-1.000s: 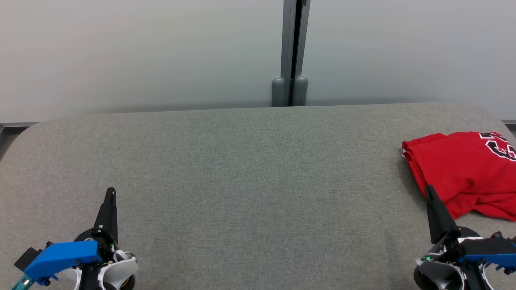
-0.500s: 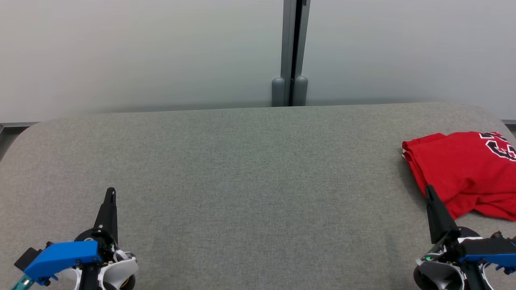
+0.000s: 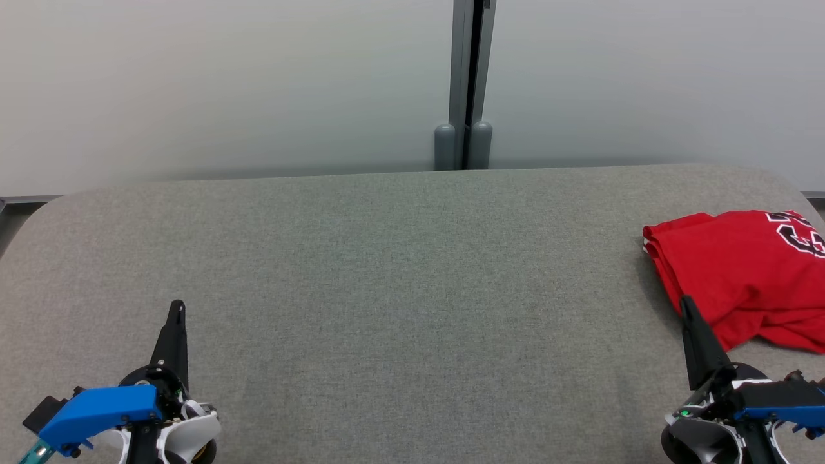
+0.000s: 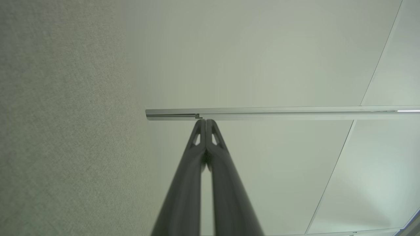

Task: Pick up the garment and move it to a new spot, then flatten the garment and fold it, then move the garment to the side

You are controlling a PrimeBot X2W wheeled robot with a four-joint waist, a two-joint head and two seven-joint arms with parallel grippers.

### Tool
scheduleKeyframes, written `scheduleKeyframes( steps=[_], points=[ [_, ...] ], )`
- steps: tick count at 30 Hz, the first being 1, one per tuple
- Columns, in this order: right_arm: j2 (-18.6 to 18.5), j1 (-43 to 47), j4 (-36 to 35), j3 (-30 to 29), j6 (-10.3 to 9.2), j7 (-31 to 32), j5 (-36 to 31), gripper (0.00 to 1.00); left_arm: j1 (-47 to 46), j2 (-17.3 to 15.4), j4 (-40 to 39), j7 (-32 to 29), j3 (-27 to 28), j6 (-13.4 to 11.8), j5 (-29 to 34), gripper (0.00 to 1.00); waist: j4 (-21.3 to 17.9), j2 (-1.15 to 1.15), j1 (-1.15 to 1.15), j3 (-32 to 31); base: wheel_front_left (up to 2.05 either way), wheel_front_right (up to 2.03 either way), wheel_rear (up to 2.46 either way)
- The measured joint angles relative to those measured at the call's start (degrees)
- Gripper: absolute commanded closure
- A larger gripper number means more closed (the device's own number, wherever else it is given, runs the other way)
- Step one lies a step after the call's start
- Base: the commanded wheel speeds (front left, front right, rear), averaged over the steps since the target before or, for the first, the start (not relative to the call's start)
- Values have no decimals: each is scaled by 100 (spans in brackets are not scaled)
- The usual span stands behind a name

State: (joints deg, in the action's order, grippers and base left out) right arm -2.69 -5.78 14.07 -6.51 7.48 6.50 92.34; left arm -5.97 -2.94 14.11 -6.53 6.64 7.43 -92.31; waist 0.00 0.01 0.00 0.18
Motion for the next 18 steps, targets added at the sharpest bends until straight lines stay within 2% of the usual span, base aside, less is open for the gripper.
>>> scheduleKeyframes(
  steps=[18],
  points=[
    [0,-1,0,0,0,0,0,100,0,0,-1,0,0,0,0,100,0,0,0,0,0,0,0]
  ],
)
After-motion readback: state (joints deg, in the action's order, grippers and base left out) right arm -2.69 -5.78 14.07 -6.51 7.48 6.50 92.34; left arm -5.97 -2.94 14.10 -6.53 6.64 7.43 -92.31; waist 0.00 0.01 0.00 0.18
